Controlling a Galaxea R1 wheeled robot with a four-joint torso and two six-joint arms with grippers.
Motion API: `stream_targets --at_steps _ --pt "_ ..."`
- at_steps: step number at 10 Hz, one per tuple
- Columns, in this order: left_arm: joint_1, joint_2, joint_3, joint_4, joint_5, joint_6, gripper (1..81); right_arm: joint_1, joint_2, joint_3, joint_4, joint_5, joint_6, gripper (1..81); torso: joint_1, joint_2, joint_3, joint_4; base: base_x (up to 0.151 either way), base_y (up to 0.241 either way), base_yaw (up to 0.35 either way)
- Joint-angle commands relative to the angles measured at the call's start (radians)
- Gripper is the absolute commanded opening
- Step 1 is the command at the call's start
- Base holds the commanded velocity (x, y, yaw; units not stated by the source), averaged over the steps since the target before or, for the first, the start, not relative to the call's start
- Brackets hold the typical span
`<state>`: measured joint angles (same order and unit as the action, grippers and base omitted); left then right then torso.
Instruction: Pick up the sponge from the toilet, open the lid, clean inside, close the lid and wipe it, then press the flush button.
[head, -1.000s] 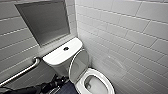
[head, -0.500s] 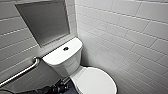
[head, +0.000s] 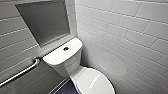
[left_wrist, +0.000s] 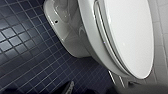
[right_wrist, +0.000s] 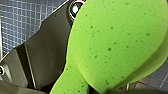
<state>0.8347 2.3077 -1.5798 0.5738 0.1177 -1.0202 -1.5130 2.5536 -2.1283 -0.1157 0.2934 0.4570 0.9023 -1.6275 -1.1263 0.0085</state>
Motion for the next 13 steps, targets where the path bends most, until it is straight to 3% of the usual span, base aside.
stream_targets --at_steps 1,3,4,8,10,13 --pt "0.105 -0.063 0.046 0.216 0.016 0.006 81.1 -0.030 0.013 -0.005 0.287 -0.052 -0.285 1.0 0.000 0.000 0.000 0.000 0.000 0.000 0.000" --pt "0.211 -0.085 0.075 0.348 0.014 0.008 81.1 -0.020 -0.054 0.079 0.254 -0.066 -0.291 1.0 0.000 0.000 0.000 0.000 0.000 0.000 0.000" --pt "0.267 -0.106 0.108 0.445 0.005 0.008 81.1 -0.017 -0.138 0.207 0.243 -0.057 -0.293 1.0 0.000 0.000 0.000 0.000 0.000 0.000 0.000" --pt "0.450 -0.112 0.119 0.612 0.000 0.018 81.1 0.067 -0.379 0.559 0.246 -0.030 -0.293 1.0 0.000 0.000 0.000 0.000 0.000 0.000 0.000" --pt "0.515 -0.091 0.109 0.686 0.002 0.035 81.1 0.164 -0.482 0.691 0.248 -0.031 -0.293 1.0 0.000 0.000 0.000 0.000 0.000 0.000 0.000" --pt "0.553 -0.040 0.060 0.701 0.004 0.035 81.1 0.427 -0.582 0.852 0.289 -0.080 -0.293 1.0 0.000 0.000 0.000 0.000 0.000 0.000 0.000"
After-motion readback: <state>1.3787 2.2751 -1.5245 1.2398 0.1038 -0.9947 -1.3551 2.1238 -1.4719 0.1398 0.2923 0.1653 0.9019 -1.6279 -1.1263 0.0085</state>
